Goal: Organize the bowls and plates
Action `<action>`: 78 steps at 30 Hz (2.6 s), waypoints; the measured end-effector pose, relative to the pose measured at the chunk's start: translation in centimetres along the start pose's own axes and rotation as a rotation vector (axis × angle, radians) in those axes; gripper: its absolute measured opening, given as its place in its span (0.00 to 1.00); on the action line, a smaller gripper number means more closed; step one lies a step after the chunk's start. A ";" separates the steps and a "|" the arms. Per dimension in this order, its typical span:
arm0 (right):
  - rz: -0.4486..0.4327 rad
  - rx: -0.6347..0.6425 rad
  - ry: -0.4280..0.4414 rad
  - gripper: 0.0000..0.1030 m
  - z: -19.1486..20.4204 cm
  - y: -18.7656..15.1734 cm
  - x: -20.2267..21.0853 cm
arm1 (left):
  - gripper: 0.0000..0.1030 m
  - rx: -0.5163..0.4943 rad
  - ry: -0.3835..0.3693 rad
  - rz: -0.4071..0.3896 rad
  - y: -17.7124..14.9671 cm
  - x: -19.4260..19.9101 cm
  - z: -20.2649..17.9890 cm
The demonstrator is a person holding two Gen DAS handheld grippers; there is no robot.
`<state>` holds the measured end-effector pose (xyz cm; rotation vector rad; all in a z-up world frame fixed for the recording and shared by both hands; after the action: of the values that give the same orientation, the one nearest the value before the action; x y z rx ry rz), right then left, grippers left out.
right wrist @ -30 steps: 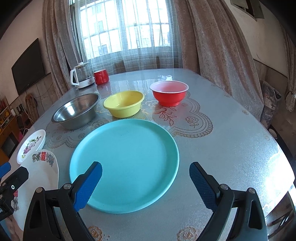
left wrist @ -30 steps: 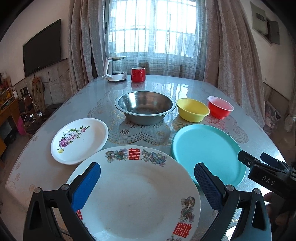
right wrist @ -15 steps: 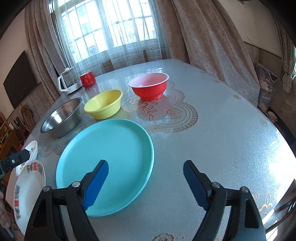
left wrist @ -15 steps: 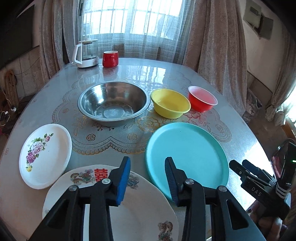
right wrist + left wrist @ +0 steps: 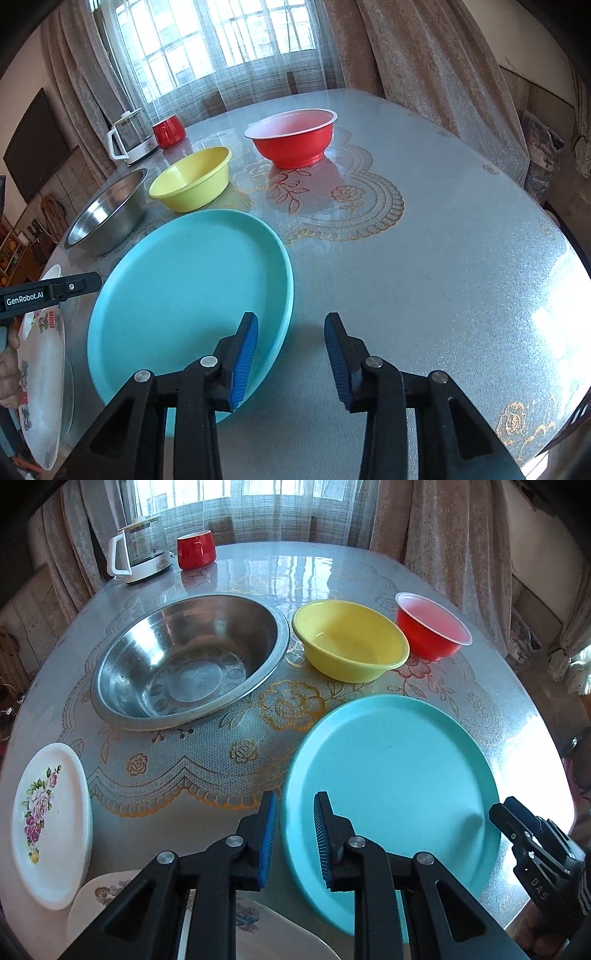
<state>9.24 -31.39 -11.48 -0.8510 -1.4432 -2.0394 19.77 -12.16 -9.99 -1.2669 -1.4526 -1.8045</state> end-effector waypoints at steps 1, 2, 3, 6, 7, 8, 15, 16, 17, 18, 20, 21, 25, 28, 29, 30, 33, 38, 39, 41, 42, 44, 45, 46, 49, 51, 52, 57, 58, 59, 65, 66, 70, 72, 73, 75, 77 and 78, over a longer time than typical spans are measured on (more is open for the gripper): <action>0.001 0.003 -0.004 0.31 -0.1 0.1 0.0 | 0.21 -0.007 -0.003 0.011 0.0 -0.4 -0.2; 0.002 0.007 -0.005 0.27 -0.1 0.1 -0.1 | 0.21 -0.018 0.001 0.018 -0.1 -0.7 -0.4; 0.003 0.011 -0.002 0.23 -0.1 0.2 -0.1 | 0.22 -0.034 0.016 0.015 0.0 -0.9 -0.5; 0.006 0.029 0.014 0.16 0.2 0.1 -0.2 | 0.22 -0.046 0.020 0.022 0.2 -1.3 -0.8; 0.007 0.038 0.014 0.15 0.3 0.1 -0.3 | 0.22 -0.049 0.015 0.022 0.2 -1.3 -0.8; 0.009 0.045 0.015 0.12 0.3 0.1 -0.3 | 0.22 -0.054 0.016 0.022 0.3 -1.6 -0.9; 0.013 0.007 0.028 0.10 -0.5 0.8 -0.5 | 0.22 -0.056 -0.012 0.023 0.4 -1.9 -1.9; 0.011 0.007 0.013 0.10 -0.8 0.9 -0.5 | 0.22 -0.062 -0.016 0.022 0.4 -1.9 -2.3; 0.007 0.003 0.003 0.10 -1.2 1.0 -0.5 | 0.22 -0.071 -0.015 0.019 0.4 -1.9 -2.7; 0.006 -0.003 -0.003 0.10 -1.5 1.1 -0.5 | 0.22 -0.077 -0.011 0.014 0.4 -1.9 -3.1; 0.007 -0.018 -0.003 0.10 -2.2 1.3 -0.5 | 0.22 -0.079 -0.004 0.009 0.4 -1.9 -3.5; 0.005 -0.020 -0.006 0.10 -2.4 1.4 -0.4 | 0.22 -0.083 -0.006 0.008 0.3 -1.9 -3.8; -0.007 -0.022 -0.044 0.10 -3.2 1.8 -0.4 | 0.22 -0.094 0.001 -0.003 0.6 -2.0 -4.7; -0.008 -0.014 -0.047 0.10 -3.6 2.2 -0.6 | 0.23 -0.090 0.011 -0.007 0.9 -2.2 -4.9; -0.009 -0.006 -0.048 0.10 -3.6 2.3 -0.7 | 0.23 -0.082 0.008 -0.002 1.0 -2.3 -4.9; -0.006 -0.007 -0.047 0.10 -3.6 2.4 -0.7 | 0.23 -0.074 0.004 0.003 1.0 -2.4 -4.9; -0.001 -0.001 -0.045 0.12 -3.5 2.4 -0.8 | 0.23 -0.059 0.000 0.004 1.1 -2.5 -4.9; 0.004 0.008 -0.046 0.13 -3.2 2.3 -0.8 | 0.23 -0.036 0.014 0.008 0.9 -2.3 -4.7; 0.006 0.007 -0.045 0.14 -3.2 2.3 -0.9 | 0.23 -0.024 0.011 0.015 0.9 -2.3 -4.6; 0.012 0.010 -0.046 0.14 -3.1 2.3 -0.9 | 0.23 -0.007 0.009 0.015 0.7 -2.1 -4.4; 0.014 0.012 -0.044 0.16 -3.1 2.3 -0.9 | 0.23 -0.008 0.014 0.004 0.6 -1.9 -4.3; 0.017 0.019 -0.045 0.17 -3.0 2.2 -0.9 | 0.23 -0.005 0.028 -0.022 0.5 -1.3 -3.9; 0.017 0.021 -0.043 0.19 -2.9 2.2 -0.9 | 0.23 0.002 0.030 -0.033 0.4 -1.0 -3.7; 0.017 0.024 -0.043 0.20 -2.9 2.2 -0.9 | 0.23 0.007 0.029 -0.045 0.4 -0.6 -3.5; 0.021 0.021 -0.040 0.28 -2.7 2.2 -0.9 | 0.23 0.016 0.037 -0.088 0.2 0.9 -2.9; 0.022 0.012 -0.037 0.31 -2.7 2.2 -0.7 | 0.23 0.018 0.038 -0.126 0.0 2.1 -2.4; 0.018 0.009 -0.042 0.31 -2.7 2.2 -0.6 | 0.23 0.021 0.042 -0.139 -0.1 2.6 -2.1; -0.004 0.007 -0.069 0.36 -2.7 2.5 0.1 | 0.23 0.044 0.032 -0.193 -1.0 4.8 -1.1; -0.011 0.009 -0.075 0.37 -2.7 2.5 0.4 | 0.23 0.046 0.032 -0.202 -1.2 5.2 -0.9; -0.018 0.011 -0.081 0.37 -2.6 2.6 0.6 | 0.23 0.047 0.032 -0.212 -1.3 5.6 -1.0; -0.060 0.024 -0.079 0.38 -1.4 3.3 2.2 | 0.23 0.057 0.031 -0.255 -2.4 7.7 -0.2; -0.065 0.029 -0.071 0.38 -1.0 3.4 2.3 | 0.23 0.062 0.030 -0.260 -2.7 7.9 0.0; -0.068 0.065 -0.031 0.38 0.9 3.5 2.7 | 0.23 0.090 0.038 -0.275 -3.5 8.8 1.3; -0.066 0.085 -0.008 0.38 2.1 3.5 2.8 | 0.23 0.107 0.046 -0.283 -3.9 9.1 2.1; -0.064 0.093 0.006 0.38 2.6 3.4 2.8 | 0.23 0.115 0.049 -0.285 -4.1 9.3 2.5; -0.056 0.101 0.043 0.38 3.7 3.2 2.9 | 0.23 0.136 0.060 -0.291 -4.6 9.7 3.3; -0.044 0.113 0.083 0.38 4.8 3.0 3.0 | 0.23 0.156 0.067 -0.301 -5.1 10.1 4.2; -0.042 0.124 0.102 0.39 5.5 2.8 3.1 | 0.23 0.167 0.072 -0.303 -5.3 10.2 4.8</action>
<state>10.27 -27.25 -6.10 -0.6617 -1.5248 -1.9701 12.51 -4.34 -3.54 -0.9300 -1.7895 -1.8472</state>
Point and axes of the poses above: each gripper's, at about its wrist camera, not at the fingertips, and x roughly against the way its jaws point, z to its left, y to its top, the point moved 8 cm from there along -x, roughly the way its jaws point, and after that the axes turned 4 degrees about y, right-handed, at the moved point
